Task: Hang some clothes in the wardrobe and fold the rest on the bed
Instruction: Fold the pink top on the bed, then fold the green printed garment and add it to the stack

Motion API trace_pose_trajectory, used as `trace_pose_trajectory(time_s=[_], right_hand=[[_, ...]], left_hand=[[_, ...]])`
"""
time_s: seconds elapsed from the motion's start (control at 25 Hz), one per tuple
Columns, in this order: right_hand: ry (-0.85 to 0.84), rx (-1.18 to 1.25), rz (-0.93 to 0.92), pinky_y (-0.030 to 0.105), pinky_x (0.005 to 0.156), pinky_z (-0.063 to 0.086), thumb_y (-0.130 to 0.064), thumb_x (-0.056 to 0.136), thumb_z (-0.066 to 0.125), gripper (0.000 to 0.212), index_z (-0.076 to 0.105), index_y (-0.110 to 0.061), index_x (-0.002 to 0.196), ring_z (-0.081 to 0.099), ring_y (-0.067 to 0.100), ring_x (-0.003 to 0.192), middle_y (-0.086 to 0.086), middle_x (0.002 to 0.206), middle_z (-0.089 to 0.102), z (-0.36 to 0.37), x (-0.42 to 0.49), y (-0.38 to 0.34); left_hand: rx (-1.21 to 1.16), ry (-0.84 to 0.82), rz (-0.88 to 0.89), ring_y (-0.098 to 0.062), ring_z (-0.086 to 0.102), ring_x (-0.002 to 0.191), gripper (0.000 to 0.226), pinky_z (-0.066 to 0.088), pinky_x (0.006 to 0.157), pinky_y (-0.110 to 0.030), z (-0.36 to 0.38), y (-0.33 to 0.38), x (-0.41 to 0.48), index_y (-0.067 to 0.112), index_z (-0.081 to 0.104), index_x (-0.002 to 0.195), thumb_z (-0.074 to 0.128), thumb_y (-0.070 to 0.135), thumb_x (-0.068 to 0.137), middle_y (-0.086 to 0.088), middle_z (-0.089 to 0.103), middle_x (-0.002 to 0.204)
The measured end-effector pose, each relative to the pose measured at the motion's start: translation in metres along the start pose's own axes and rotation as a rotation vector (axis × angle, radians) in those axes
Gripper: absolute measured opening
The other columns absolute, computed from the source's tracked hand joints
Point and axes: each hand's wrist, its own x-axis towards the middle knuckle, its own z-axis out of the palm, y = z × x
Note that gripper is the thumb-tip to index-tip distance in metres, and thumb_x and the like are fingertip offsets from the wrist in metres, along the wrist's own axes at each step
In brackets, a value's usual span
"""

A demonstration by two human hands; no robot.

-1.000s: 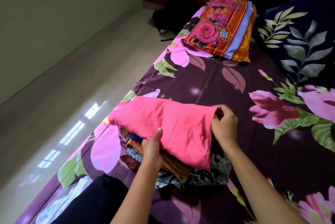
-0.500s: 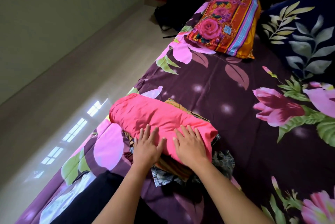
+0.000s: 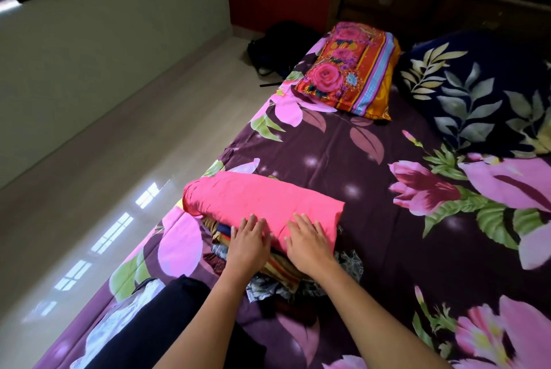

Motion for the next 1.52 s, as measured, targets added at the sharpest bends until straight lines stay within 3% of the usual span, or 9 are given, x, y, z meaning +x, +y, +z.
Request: trace_pose_trajectory(time_s=[0.2,0.4,0.64,0.8,0.92,1.0,1.16,1.24,1.52], right_hand=[[0.056,0.004,0.099,0.045,0.113,0.022,-0.022,0.091,0.047,0.057,0.029,-0.013,0.145,0.026,0.029,0.138,0.010,0.145,0.035,-0.047,-0.059,0.010],[-0.041,0.051,0.231,0.042,0.097,0.041,-0.027,0.090,0.053,0.041,0.047,-0.007,0.126,0.048,0.035,0.120,0.017,0.127,0.050,-0.115,-0.142,0.045],[-0.288,0.087,0.336,0.030,0.078,0.043,-0.035,0.090,0.058,0.037,0.062,-0.004,0.110,0.058,0.032,0.108,0.017,0.119,0.062,-0.149,-0.282,0.100],[-0.200,0.132,0.451,0.030,0.080,0.043,-0.032,0.091,0.058,0.025,0.065,-0.008,0.096,0.058,0.033,0.098,0.017,0.119,0.063,-0.150,-0.396,0.145],[-0.174,0.200,0.543,0.033,0.091,0.043,-0.031,0.093,0.057,0.041,0.057,-0.004,0.123,0.055,0.032,0.113,0.014,0.127,0.058,-0.140,-0.482,0.187],[-0.165,0.255,0.607,0.034,0.091,0.047,-0.032,0.092,0.059,0.043,0.057,-0.003,0.125,0.058,0.030,0.111,0.015,0.126,0.060,-0.131,-0.529,0.211],[-0.170,0.318,0.713,0.026,0.066,0.038,-0.027,0.093,0.057,0.020,0.063,-0.007,0.092,0.056,0.027,0.083,0.014,0.099,0.062,-0.097,-0.637,0.277],[-0.125,0.370,0.802,0.028,0.053,0.031,-0.024,0.092,0.056,0.032,0.044,-0.015,0.064,0.044,0.020,0.062,0.007,0.072,0.049,-0.075,-0.685,0.309],[-0.132,0.550,1.013,0.031,0.056,0.034,-0.022,0.092,0.054,0.033,0.038,-0.013,0.065,0.044,0.023,0.064,0.004,0.067,0.039,0.014,-0.791,0.394]], left_hand=[[-0.042,0.087,0.165,-0.027,0.042,0.130,0.048,0.031,0.105,-0.035,-0.046,0.039,-0.036,0.011,0.044,0.136,0.051,0.031,0.094,-0.012,0.043,0.143],[0.122,-0.227,0.383,-0.026,0.049,0.118,0.053,0.039,0.093,-0.032,-0.094,0.109,-0.082,0.012,0.050,0.129,0.067,0.023,0.080,-0.011,0.055,0.127],[0.266,-0.445,0.582,-0.026,0.056,0.108,0.053,0.042,0.085,-0.028,-0.098,0.219,-0.178,0.011,0.058,0.120,0.077,0.029,0.074,-0.010,0.062,0.116],[0.221,-0.458,0.717,-0.024,0.062,0.098,0.042,0.050,0.082,-0.033,-0.069,0.304,-0.254,0.012,0.062,0.113,0.076,0.024,0.075,-0.008,0.066,0.108],[0.259,-0.502,0.826,-0.025,0.061,0.102,0.047,0.046,0.086,-0.032,-0.031,0.370,-0.310,0.008,0.059,0.120,0.075,0.023,0.078,-0.009,0.064,0.116],[0.281,-0.529,0.877,-0.026,0.059,0.107,0.051,0.045,0.090,-0.030,-0.006,0.405,-0.338,0.008,0.057,0.124,0.075,0.023,0.079,-0.011,0.063,0.118],[0.339,-0.601,0.975,-0.026,0.058,0.109,0.047,0.044,0.090,-0.030,0.067,0.484,-0.403,0.010,0.059,0.122,0.073,0.027,0.080,-0.011,0.066,0.114],[0.351,-0.639,1.029,-0.027,0.060,0.107,0.046,0.047,0.087,-0.032,0.104,0.518,-0.433,0.010,0.059,0.120,0.074,0.026,0.079,-0.011,0.068,0.109],[0.408,-0.706,1.144,-0.028,0.059,0.108,0.043,0.046,0.085,-0.031,0.213,0.589,-0.492,0.005,0.060,0.119,0.070,0.023,0.082,-0.013,0.065,0.115]])
